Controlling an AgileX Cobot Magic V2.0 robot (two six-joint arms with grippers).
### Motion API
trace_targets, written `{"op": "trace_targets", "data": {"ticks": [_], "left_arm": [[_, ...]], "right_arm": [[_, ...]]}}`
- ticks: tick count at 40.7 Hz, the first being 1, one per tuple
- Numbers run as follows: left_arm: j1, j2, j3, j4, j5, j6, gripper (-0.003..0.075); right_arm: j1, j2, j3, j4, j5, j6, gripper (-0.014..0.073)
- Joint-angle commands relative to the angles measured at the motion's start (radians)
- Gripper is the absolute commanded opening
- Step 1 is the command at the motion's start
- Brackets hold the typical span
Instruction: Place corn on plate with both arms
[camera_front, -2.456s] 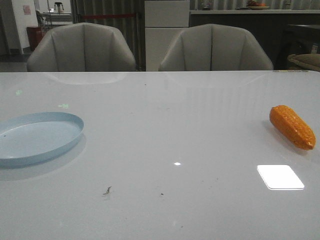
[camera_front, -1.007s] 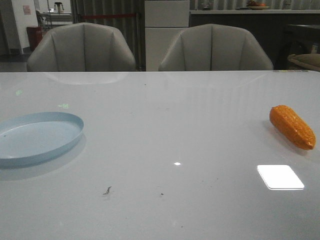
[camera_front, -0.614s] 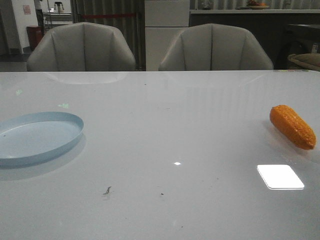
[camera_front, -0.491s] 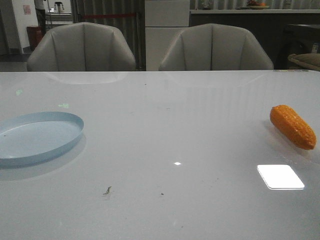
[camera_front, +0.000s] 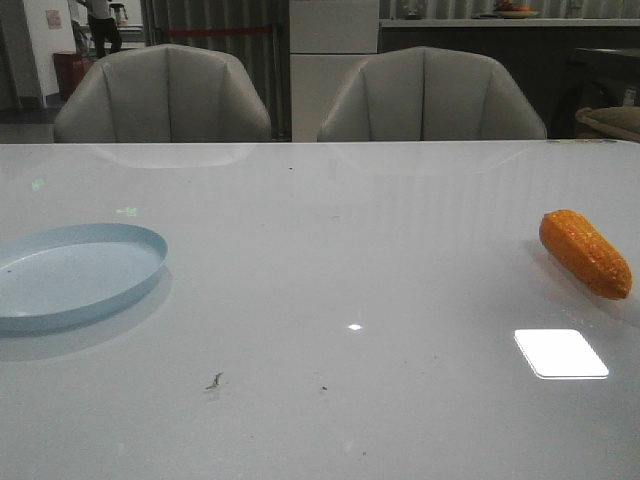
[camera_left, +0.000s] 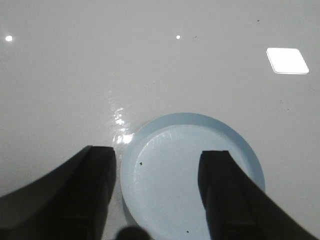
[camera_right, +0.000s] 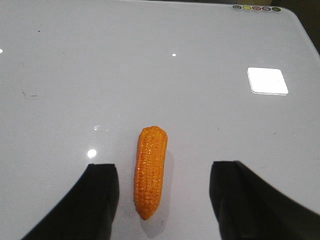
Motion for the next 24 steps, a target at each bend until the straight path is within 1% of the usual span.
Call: {"op": "trace_targets", "data": {"ticks": [1,7,10,15,24], "left_arm": [[0.038,0.058,-0.136,-0.014,0.048,-0.009,0.0442],[0.064,0.194,-0.288,-0.011,0.194,-0.009,0.0442],[0.064,0.266,-0.345,-0.007,0.236,-0.009,0.0442],[0.064,0.388,-0.399,-0.007,0.238,-0.009,0.0442],[0.064,0.581,-0.416,-0.007,0.214,-0.009,0.0442]], "right_arm": [[-0.005,-0.010,-0.031,0.000,-0.079,-0.006,0.0510],[-0.005,-0.010,-0.031,0.000,-0.079,-0.006,0.0510],[-0.005,-0.010,-0.031,0.000,-0.079,-0.006,0.0510],[-0.005,-0.009,-0.031,0.000,-0.078,-0.006,0.0510],[-0.005,-0.009,-0.031,0.000,-0.074,-0.006,0.0510]]}}
